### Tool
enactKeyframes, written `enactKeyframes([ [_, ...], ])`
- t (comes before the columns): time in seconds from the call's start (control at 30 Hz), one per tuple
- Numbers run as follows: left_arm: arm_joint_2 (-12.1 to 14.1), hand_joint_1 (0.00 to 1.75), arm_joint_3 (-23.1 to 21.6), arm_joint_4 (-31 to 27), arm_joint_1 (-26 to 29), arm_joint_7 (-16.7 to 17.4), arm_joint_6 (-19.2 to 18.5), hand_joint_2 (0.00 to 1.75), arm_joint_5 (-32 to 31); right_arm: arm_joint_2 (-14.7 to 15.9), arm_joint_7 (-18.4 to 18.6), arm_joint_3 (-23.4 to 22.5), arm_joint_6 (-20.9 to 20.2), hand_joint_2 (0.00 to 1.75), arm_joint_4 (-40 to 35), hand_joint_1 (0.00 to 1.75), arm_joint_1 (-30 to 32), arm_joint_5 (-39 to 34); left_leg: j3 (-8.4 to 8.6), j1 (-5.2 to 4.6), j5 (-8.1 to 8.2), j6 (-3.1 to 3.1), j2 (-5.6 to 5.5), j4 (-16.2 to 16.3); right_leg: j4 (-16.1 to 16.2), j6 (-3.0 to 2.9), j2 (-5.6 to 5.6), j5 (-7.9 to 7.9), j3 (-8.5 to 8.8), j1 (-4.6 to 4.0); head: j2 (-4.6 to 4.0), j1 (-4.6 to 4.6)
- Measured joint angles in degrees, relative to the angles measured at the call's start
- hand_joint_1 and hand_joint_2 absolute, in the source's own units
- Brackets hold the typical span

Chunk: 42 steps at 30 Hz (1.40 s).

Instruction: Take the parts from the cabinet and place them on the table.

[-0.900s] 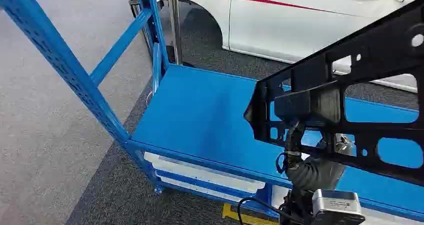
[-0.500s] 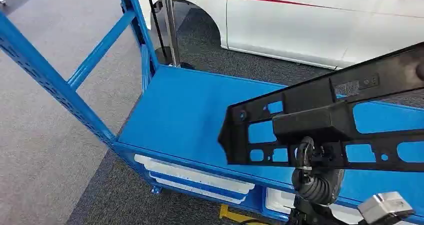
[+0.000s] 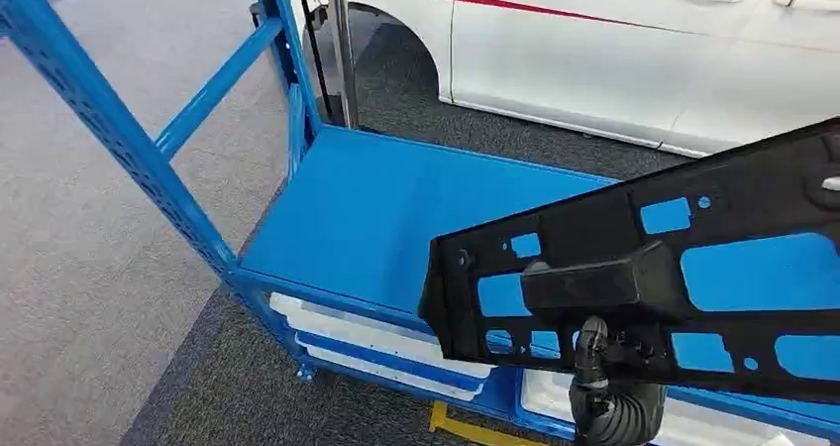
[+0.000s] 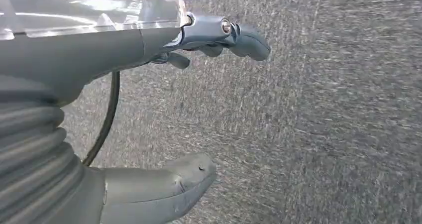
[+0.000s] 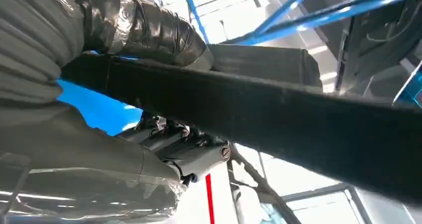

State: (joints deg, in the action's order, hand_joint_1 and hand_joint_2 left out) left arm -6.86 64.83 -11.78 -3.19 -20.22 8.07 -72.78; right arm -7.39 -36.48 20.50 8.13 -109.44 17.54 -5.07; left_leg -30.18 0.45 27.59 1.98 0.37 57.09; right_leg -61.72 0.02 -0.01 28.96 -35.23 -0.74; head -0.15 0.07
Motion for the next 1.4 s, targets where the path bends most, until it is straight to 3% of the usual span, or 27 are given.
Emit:
enactKeyframes([
  [0.07, 0.00, 0.00, 0.11, 0.00, -0.09, 0.11, 0.00, 1.75, -0.09, 0.02, -0.22, -0.15, -1.09, 1.75, 0.02, 1.75, 0.27, -0.37, -1.29, 0.07, -0.90, 0.35, 0.13, 0.04, -7.55, 0.76, 0.01, 6.36, -2.46, 0.66, 0.00, 0.00],
  [0.13, 0.00, 0.00, 0.42, 0.00, -0.08, 0.28, 0.00, 1.75, -0.22, 0.02, -0.39, -0.24, -1.75, 1.75, 0.04, 1.75, 0.62, -0.52, -2.59, 0.12, -1.77, 0.16, 0.26, 0.15, -13.81, 1.36, -0.01, 9.05, -3.82, 1.24, 0.00, -0.02],
  [0.2, -0.02, 0.00, 0.76, 0.00, -0.09, 0.35, 0.00, 1.75, -0.22, 0.02, -0.46, -0.39, -2.10, 1.75, 0.11, 1.75, 0.71, -0.70, -3.83, 0.30, -2.47, -0.21, 0.29, 0.45, -11.59, 1.82, -0.05, 6.31, -1.13, 1.80, 0.00, -0.02],
  [0.27, -0.02, 0.00, 0.94, 0.00, -0.10, 0.42, -0.02, 1.75, -0.24, 0.02, -0.48, -0.46, -2.21, 1.75, 0.11, 1.75, 0.71, -0.79, -5.02, 0.54, -2.99, -0.79, 0.24, 1.19, -1.73, 2.11, -0.05, 2.48, 5.81, 2.25, 0.00, 0.00],
  [0.3, -0.02, 0.00, 0.98, 0.00, -0.10, 0.44, -0.02, 1.75, -0.24, 0.02, -0.48, -0.48, -2.25, 1.75, 0.11, 1.75, 0.64, -0.85, -5.44, 0.50, -3.20, -1.15, 0.21, 1.55, 2.78, 2.01, 0.05, 3.78, 8.46, 2.31, 0.00, -0.02],
  [0.4, -0.02, 0.00, 1.01, 0.00, -0.15, 0.48, -0.02, 1.75, -0.22, 0.00, -0.85, -0.68, -2.93, 1.75, 0.11, 1.75, 1.04, -0.94, -5.60, 0.42, -4.45, -2.45, 0.14, 1.46, 3.05, 0.50, 0.33, 2.95, 7.95, 1.41, 0.00, -0.15],
  [0.47, 0.00, 0.00, 1.09, 0.00, 0.06, 0.55, 0.00, 1.75, -0.15, 0.00, -1.22, -0.70, -3.10, 1.75, 0.11, 1.75, 1.52, -0.50, -5.96, 0.65, -4.61, -3.21, -0.05, 1.48, 3.47, -0.88, 0.11, 1.79, 7.16, 1.81, 0.00, -0.09],
  [0.53, -0.20, 0.00, 1.11, 0.00, 0.08, 0.72, 0.02, 1.75, -0.02, -0.02, -1.53, -0.70, -3.51, 1.75, 0.11, 1.75, 2.05, 0.65, -7.57, 0.79, 1.33, -3.52, -0.05, 5.42, 3.40, -2.05, -0.13, 0.62, 5.75, 1.63, 0.00, -0.09],
  [0.6, -0.20, 0.00, 1.22, 0.00, -0.01, 0.74, 0.07, 1.75, 0.19, 0.00, -1.70, -0.72, -4.50, 1.75, 0.17, 1.75, 3.03, 2.12, -9.74, 0.79, 7.41, -3.80, -0.07, 14.04, 3.14, -2.21, -0.20, -0.51, 4.12, 1.29, 0.00, -0.09],
  [0.63, -0.17, 0.00, 1.36, 0.00, -0.04, 0.74, 0.11, 1.75, 0.44, 0.00, -1.88, -0.72, -4.94, 1.75, 0.31, 1.75, 3.46, 2.60, -10.36, 0.77, 8.59, -3.87, -0.07, 17.72, 2.98, -2.25, -0.25, -1.06, 3.20, 1.07, 0.00, -0.11],
  [0.67, -0.17, 0.00, 1.48, 0.00, -0.02, 0.74, 0.15, 1.75, 0.48, 0.00, -2.07, -0.74, -5.18, 1.75, 0.57, 1.75, 3.91, 3.04, -9.88, 0.77, 7.96, -3.76, -0.06, 19.38, 2.75, -2.27, -0.27, -1.62, 2.24, 0.87, 0.00, -0.09],
  [0.73, -0.20, 0.00, 1.66, 0.00, 0.02, 0.76, 0.15, 1.75, 0.55, 0.00, -2.18, -0.76, -5.24, 1.75, 0.83, 1.75, 4.37, 3.24, -6.79, 0.68, 4.81, -3.31, -0.06, 16.72, 2.42, -2.26, -0.29, -2.36, 0.96, 0.63, 0.00, -0.11],
  [0.8, -0.24, 0.00, 1.88, 0.00, -0.05, 0.76, 0.15, 1.75, 0.55, 0.00, -2.21, -0.81, -5.27, 1.75, 0.96, 1.75, 4.61, 3.24, -2.51, 0.53, 2.52, -2.73, -0.11, 11.02, 2.17, -2.23, -0.26, -2.88, 0.08, 0.39, 0.00, -0.11],
  [0.83, -0.22, 0.00, 2.01, -0.02, -0.18, 0.76, 0.15, 1.75, 0.55, 0.00, -2.21, -0.81, -5.29, 1.75, 1.03, 1.75, 4.72, 3.24, 2.04, 0.15, 2.39, -2.01, -0.18, 4.73, 1.90, -2.16, -0.26, -3.34, -0.34, 0.37, 0.00, -0.09],
  [0.87, -0.11, 0.00, 2.12, -0.11, -0.31, 0.76, 0.17, 1.75, 0.55, 0.00, -2.23, -0.81, -5.33, 1.75, 1.05, 1.75, 4.83, 3.26, 5.04, -0.19, 4.24, -1.37, -0.13, -0.08, 1.65, -1.80, -0.27, -3.66, -0.75, -0.04, 0.00, -0.09],
  [0.9, -0.17, 0.00, 2.23, -0.11, -0.36, 0.72, 0.15, 1.75, 0.59, 0.00, -2.21, -0.81, -5.42, 1.75, 1.11, 1.75, 4.91, 3.34, 5.02, -0.27, 4.01, -1.70, -0.15, -0.37, 1.86, -1.38, -0.43, -4.20, -0.67, 0.37, 0.00, -0.09],
  [1.0, -0.20, 0.00, 2.45, -0.13, -0.24, 0.83, 0.17, 1.75, 0.63, -0.02, -2.62, -0.98, -6.27, 1.75, 1.36, 1.75, 5.70, 3.89, 3.98, -0.50, 2.51, -0.92, -0.13, -1.25, 2.36, -0.31, -0.43, -5.77, -0.85, 0.51, 0.00, -0.09],
  [1.03, -0.42, 0.00, 2.47, -0.11, -0.25, 0.83, 0.13, 1.75, 0.59, 0.00, -2.90, -1.18, -6.55, 1.75, 1.51, 1.75, 6.18, 4.17, 3.66, 0.06, 1.57, -0.70, 0.50, -1.77, 1.51, -0.09, -0.09, -4.33, -1.33, 0.70, 0.00, -0.11],
  [1.07, -0.42, 0.00, 2.47, -0.11, -0.31, 0.83, 0.09, 1.75, 0.59, -0.02, -3.08, -1.42, -6.78, 1.75, 1.57, 1.75, 6.60, 4.29, 2.75, 0.07, 0.80, -0.05, 0.28, -1.83, -0.62, 0.20, 0.05, -0.82, -2.23, 0.55, 0.00, -0.07],
  [1.13, -0.42, 0.00, 2.54, -0.11, -0.21, 0.81, 0.02, 1.75, 0.61, 0.00, -3.19, -1.94, -7.25, 1.75, 1.73, 1.75, 7.00, 4.42, 0.98, 0.04, -0.32, 0.14, 0.45, -1.69, -7.84, 0.61, 0.03, 5.72, -3.93, 0.95, 0.00, -0.07],
  [1.17, -0.48, 0.00, 2.58, -0.11, -0.18, 0.79, -0.02, 1.75, 0.61, -0.02, -3.17, -2.19, -7.80, 1.75, 1.81, 1.75, 7.35, 4.37, 0.06, 0.02, -0.96, 0.12, 0.59, -1.61, -11.56, 0.85, 0.03, 7.59, -4.44, 1.13, 0.00, -0.09],
  [1.2, -0.50, 0.00, 2.69, -0.11, -0.23, 0.76, -0.07, 1.75, 0.61, -0.13, -3.10, -2.67, -9.23, 1.75, 1.88, 1.75, 7.80, 4.11, -0.73, 0.05, -1.63, 0.06, 0.95, -1.36, -13.99, 1.04, 0.02, 7.29, -4.38, 1.26, 0.00, -0.07],
  [1.23, -0.55, 0.00, 2.77, -0.11, -0.23, 0.72, -0.18, 1.75, 0.61, -0.37, -2.95, -3.27, -11.05, 1.75, 1.99, 1.75, 8.21, 3.74, -1.78, 0.10, -2.11, -0.07, 1.25, -1.04, -14.28, 1.25, 0.01, 5.40, -3.51, 1.47, 0.00, -0.04],
  [1.3, -0.85, 0.00, 2.95, -0.11, -0.16, 0.61, -0.15, 1.75, 0.63, -1.58, -2.77, -4.75, -13.73, 1.75, 2.36, 1.75, 9.04, 3.04, -3.84, 0.21, -2.64, -0.45, 1.94, -0.06, -8.53, 1.64, -0.46, 0.37, 1.67, 1.90, 0.00, -0.07],
  [1.33, -0.92, 0.00, 3.08, -0.11, -0.14, 0.44, -0.15, 1.75, 0.63, -2.14, -2.73, -5.42, -14.38, 1.75, 2.53, 1.75, 9.29, 2.84, -4.39, 0.24, -2.80, -0.71, 2.21, 0.47, -4.23, 1.72, -1.47, -0.10, 4.86, 2.04, 0.00, -0.07],
  [1.37, -0.96, 0.00, 3.30, -0.11, -0.16, 0.26, -0.11, 1.75, 0.68, -2.60, -2.69, -6.10, -14.91, 1.75, 2.62, 1.75, 9.44, 2.60, -4.68, 0.10, -2.94, -0.96, 2.42, 1.03, 0.27, 1.72, -3.29, 2.06, 7.53, 2.05, 0.00, -0.09],
  [1.4, -1.16, 0.00, 3.67, -0.11, -0.04, 0.04, -0.04, 1.75, 0.81, -3.57, -2.69, -7.59, -16.26, 1.75, 2.84, 1.75, 9.77, 2.01, -4.95, 0.03, -3.08, -1.53, 2.77, 1.55, 4.08, 0.62, -3.96, 4.12, 9.72, 1.13, 0.00, -0.11],
])
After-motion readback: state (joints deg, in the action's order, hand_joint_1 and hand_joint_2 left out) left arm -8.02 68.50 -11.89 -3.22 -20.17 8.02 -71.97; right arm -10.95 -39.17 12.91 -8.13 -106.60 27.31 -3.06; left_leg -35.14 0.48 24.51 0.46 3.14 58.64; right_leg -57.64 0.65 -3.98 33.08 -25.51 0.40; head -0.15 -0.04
